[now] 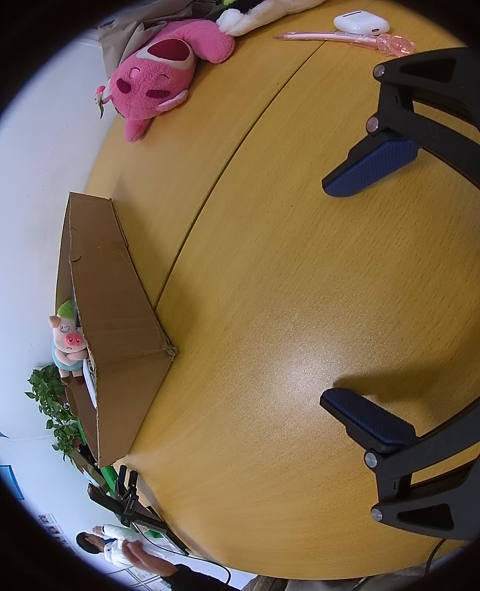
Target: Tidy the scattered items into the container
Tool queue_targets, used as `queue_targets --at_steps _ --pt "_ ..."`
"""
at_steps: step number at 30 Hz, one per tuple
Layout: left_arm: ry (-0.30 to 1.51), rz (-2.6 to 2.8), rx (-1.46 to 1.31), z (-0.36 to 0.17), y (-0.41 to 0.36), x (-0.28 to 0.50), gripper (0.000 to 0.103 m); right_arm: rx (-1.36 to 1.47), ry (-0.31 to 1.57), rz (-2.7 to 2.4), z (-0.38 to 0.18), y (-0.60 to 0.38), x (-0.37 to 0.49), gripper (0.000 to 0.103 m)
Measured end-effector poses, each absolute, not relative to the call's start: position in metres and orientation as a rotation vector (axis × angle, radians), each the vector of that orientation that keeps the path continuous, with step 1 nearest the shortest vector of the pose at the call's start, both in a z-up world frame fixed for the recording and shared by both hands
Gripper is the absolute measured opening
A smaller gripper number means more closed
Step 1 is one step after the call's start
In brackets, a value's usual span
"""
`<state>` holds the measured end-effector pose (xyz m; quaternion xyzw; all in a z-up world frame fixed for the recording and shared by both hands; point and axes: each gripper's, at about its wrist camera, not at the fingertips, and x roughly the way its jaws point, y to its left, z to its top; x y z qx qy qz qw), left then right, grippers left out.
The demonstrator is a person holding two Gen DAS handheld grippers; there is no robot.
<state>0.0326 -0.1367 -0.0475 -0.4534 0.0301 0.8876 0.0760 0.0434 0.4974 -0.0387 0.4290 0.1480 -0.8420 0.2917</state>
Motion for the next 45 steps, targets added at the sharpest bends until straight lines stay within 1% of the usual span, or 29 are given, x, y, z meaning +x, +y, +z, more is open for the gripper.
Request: queue_targets --at_steps 45 --pt "0.092 2.659 -1.357 -0.0482 -0.1320 0.0277 0.103 1.145 0.397 -2.248 -0.0362 0.4949 0.0498 0.103"
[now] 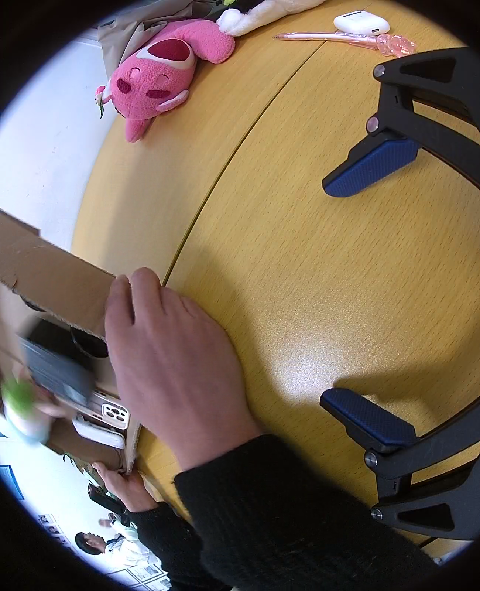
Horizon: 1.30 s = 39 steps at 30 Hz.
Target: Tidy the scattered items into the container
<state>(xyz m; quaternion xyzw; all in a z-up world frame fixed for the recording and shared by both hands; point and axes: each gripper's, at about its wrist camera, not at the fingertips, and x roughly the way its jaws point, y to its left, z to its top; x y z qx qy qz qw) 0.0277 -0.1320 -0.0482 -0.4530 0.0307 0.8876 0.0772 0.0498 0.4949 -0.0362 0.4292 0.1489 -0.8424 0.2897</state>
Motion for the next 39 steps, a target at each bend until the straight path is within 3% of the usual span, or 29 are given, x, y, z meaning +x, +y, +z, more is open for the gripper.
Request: queue_targets --at_steps 39 --pt "0.093 2.659 -1.355 -0.0456 -0.1259 0.0207 0.103 1.150 0.399 -2.248 -0.0357 0.4927 0.0445 0.103"
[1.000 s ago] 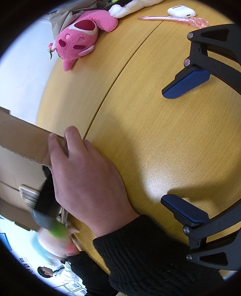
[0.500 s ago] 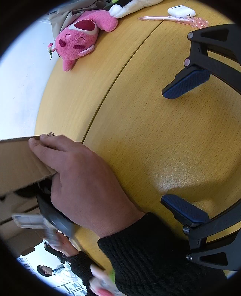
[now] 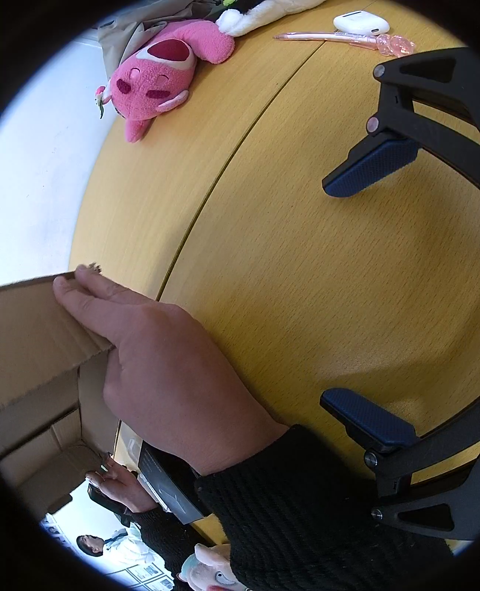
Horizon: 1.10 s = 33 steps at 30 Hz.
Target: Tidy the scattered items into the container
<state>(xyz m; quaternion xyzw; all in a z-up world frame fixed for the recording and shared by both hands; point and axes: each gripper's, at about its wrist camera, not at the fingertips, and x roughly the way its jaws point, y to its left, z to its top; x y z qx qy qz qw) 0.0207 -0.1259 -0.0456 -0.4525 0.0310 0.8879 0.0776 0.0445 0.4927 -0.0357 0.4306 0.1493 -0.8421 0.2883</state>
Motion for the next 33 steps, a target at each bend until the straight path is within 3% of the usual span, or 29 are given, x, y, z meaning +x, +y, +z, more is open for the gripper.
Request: queue_targets --at_steps 33 --pt "0.098 2.654 -1.353 -0.0438 -0.1232 0.0177 0.103 1.149 0.399 -2.251 -0.0361 0.4908 0.0444 0.103"
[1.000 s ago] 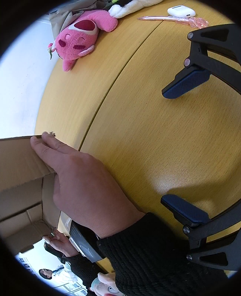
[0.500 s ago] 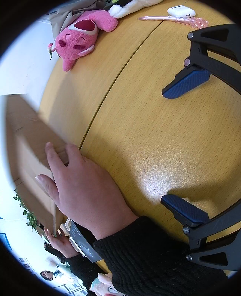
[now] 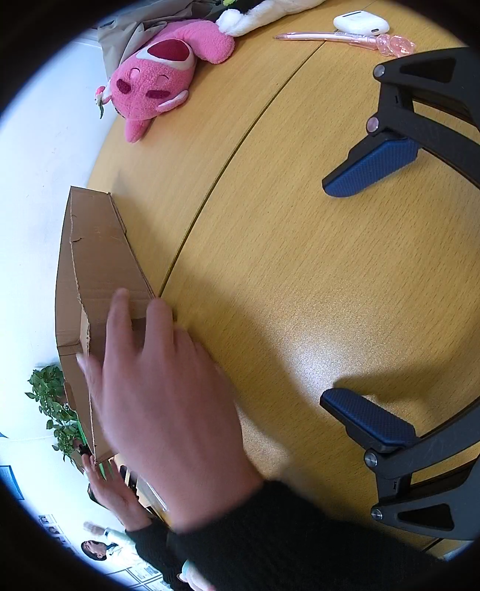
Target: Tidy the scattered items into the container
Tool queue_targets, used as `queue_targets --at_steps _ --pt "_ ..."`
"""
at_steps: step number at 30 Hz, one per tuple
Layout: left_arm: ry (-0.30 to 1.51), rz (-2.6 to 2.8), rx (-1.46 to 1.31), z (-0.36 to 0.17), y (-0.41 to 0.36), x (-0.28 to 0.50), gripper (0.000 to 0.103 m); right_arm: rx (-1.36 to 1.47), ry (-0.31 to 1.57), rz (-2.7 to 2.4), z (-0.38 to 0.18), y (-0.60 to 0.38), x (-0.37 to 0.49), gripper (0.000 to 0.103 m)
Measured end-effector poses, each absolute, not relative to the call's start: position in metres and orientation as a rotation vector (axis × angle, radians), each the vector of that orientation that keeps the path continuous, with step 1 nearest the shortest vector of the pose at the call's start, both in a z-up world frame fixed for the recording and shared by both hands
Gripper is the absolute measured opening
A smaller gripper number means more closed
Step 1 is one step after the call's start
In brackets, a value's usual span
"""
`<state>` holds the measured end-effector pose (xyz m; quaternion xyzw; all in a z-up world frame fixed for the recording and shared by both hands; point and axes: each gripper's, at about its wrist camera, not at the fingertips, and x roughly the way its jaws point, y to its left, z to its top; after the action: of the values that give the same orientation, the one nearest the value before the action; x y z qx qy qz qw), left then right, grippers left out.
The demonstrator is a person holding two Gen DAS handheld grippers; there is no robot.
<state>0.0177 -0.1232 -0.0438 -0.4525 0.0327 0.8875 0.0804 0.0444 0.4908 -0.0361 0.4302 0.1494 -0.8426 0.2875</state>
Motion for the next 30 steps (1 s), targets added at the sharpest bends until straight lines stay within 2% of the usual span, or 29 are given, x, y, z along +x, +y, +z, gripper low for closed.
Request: queue_targets --at_steps 30 --pt "0.076 2.680 -1.366 -0.044 -0.121 0.012 0.103 1.141 0.408 -2.234 -0.037 0.481 0.030 0.103"
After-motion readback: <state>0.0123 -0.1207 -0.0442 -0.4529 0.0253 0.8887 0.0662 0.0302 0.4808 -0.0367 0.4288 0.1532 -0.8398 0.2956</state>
